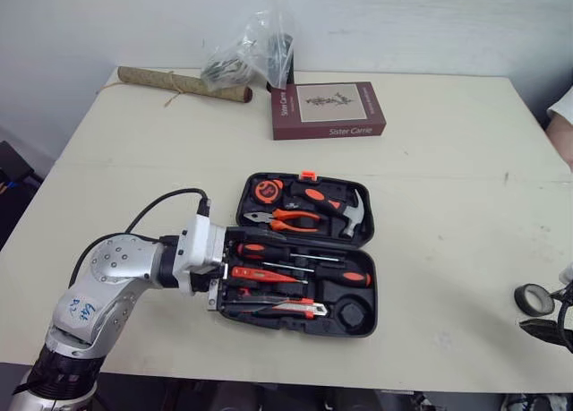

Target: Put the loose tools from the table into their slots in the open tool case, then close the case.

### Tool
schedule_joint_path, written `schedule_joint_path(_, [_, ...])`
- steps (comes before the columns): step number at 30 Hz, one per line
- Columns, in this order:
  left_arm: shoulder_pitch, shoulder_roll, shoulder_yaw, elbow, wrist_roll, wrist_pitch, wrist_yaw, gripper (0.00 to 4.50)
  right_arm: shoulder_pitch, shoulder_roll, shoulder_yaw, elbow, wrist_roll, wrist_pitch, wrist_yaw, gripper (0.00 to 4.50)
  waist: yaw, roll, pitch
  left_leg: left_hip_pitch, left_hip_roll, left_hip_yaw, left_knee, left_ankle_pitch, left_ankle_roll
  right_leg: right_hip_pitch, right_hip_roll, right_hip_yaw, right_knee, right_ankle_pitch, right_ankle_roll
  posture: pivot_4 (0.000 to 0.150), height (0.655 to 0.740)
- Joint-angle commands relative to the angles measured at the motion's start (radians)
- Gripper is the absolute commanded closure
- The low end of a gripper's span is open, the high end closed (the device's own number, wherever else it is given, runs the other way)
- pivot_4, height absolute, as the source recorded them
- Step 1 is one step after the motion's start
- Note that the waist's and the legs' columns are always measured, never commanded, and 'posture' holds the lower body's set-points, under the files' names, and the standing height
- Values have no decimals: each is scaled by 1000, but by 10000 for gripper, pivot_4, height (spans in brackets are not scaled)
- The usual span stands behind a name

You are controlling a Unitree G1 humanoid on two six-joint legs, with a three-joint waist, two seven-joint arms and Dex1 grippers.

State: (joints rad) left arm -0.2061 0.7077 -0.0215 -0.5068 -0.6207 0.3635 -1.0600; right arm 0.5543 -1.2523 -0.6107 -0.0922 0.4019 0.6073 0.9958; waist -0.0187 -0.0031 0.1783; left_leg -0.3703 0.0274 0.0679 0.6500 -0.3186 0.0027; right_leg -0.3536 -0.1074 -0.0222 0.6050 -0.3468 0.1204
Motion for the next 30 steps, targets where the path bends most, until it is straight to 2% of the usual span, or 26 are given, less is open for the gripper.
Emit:
schedule_joint_path(1, [0, 2, -10, -40, 2, -4, 0, 565, -58, -12, 63, 84, -41, -12, 41, 0, 0, 0, 0, 0, 0, 0, 0, 0, 0, 0, 0, 0, 1, 0, 0, 1500, 7400])
schedule_joint_path(8, [12, -4, -5, -51, 26, -39, 6, 565, -212, 20, 204, 269, -113, -133, 99, 0, -8, -6, 2, 0, 2, 0, 3, 1, -2, 0, 7, 2, 4, 0, 0, 1500, 7400])
schedule_joint_path(9, [14, -8, -4, -49, 33, -54, 4, 0, -232, 25, 216, 288, -120, -153, 104, 5373, -8, -6, 2, 1, 2, 0, 3, 1, -2, 0, 7, 2, 4, 0, 0, 1500, 7400])
schedule_joint_path(10, [16, -10, -3, -46, 36, -65, 0, 0, -254, 31, 226, 307, -127, -170, 104, 8435, -9, -5, 2, 1, 2, 0, 4, 1, -2, 0, 7, 3, 4, 0, 0, 1500, 7400])
schedule_joint_path(16, [31, -4, 5, -56, 26, -55, 2, 0, -329, 20, 256, 384, -149, -238, 156, 37713, -8, -6, 2, 2, 3, 1, 6, 2, -3, 0, 7, 3, 7, 1, 0, 1500, 7400])
schedule_joint_path(23, [61, 8, 5, -64, 28, -52, 0, 0, -338, -1, 233, 395, -175, -327, 211, 37713, -7, -5, 2, 1, 3, 1, 5, 2, -3, 0, 5, 3, 6, 1, -1, 1500, 7400])
schedule_joint_path(30, [53, 3, -13, -52, 35, -48, -3, 0, -372, -66, 234, 339, -159, -262, 302, 37713, -8, -2, 2, 1, 3, 1, 5, 3, -3, 0, 4, 3, 7, 1, -1, 1500, 7400])
